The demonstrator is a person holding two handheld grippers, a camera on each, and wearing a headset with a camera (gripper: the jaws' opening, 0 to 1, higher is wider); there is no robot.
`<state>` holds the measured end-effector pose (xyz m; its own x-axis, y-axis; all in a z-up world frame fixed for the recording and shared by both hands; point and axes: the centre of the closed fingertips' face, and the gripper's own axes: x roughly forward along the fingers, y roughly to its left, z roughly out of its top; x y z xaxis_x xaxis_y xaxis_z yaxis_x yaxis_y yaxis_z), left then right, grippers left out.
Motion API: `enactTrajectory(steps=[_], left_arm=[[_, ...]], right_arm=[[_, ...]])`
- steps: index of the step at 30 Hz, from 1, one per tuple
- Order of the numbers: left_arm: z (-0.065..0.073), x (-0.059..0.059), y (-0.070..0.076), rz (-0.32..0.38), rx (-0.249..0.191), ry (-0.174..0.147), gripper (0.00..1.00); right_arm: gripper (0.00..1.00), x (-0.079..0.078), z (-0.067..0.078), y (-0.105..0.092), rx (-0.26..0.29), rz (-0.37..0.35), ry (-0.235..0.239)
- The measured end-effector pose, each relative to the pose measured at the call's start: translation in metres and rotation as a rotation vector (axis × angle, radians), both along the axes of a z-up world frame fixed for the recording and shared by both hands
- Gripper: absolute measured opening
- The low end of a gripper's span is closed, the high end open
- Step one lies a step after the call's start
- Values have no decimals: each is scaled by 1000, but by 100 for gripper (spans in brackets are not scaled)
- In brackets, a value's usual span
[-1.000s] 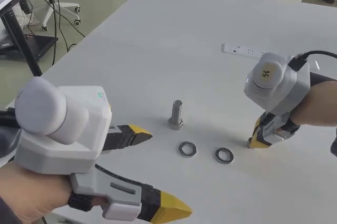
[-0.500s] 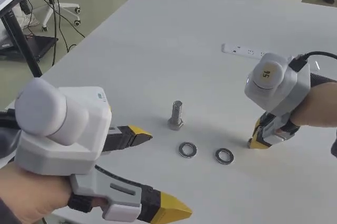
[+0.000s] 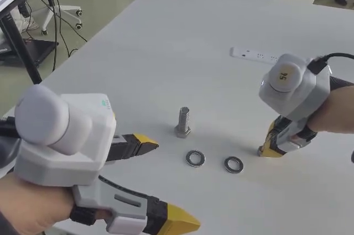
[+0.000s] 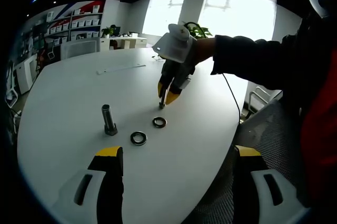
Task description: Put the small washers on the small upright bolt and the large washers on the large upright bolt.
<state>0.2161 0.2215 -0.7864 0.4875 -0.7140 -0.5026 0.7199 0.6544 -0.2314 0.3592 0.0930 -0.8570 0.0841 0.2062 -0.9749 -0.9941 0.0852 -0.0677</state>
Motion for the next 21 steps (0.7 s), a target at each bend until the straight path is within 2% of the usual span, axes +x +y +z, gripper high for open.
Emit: enactTrajectory(steps=[21], left_arm=[[2,1,-1,-4,0,-7,86]], right_arm=[[28,-2,10,-16,14,-45,-21]])
